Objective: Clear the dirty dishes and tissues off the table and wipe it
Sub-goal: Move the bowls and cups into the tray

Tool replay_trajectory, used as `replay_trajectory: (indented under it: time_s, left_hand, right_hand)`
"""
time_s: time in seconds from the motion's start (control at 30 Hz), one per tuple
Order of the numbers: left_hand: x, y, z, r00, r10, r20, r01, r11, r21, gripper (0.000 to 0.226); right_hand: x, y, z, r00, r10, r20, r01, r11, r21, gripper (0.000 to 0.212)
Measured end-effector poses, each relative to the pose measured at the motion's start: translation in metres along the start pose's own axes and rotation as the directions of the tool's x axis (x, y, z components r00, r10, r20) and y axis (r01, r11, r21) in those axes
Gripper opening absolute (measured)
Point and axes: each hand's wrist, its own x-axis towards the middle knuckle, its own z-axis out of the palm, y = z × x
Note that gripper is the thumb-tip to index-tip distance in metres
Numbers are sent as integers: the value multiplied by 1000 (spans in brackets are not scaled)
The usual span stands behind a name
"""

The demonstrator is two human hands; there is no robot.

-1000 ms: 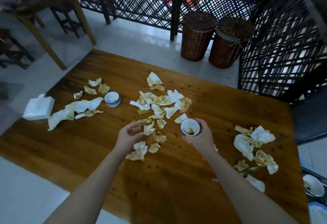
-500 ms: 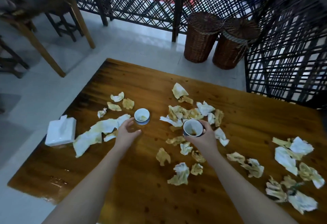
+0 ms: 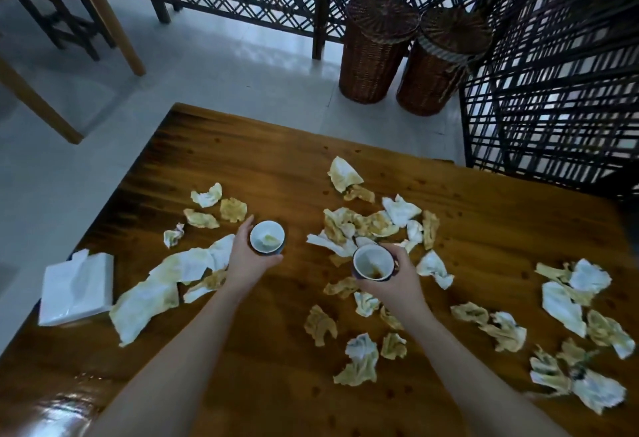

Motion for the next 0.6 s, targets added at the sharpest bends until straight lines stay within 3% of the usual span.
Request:
replay_trajectory:
  time_s: [0.27,0.6]
  left_hand:
    - [9,0,14,994,27,-103,-26,1000,13,94]
    - [-31,20,57,986,168,-14,-168,986,22,84]
  right_hand:
    - [-7,17,-27,994,75,-83,-76,997,-13,72]
    - [-42,39,-67,983,59,-172,-52,997,48,73]
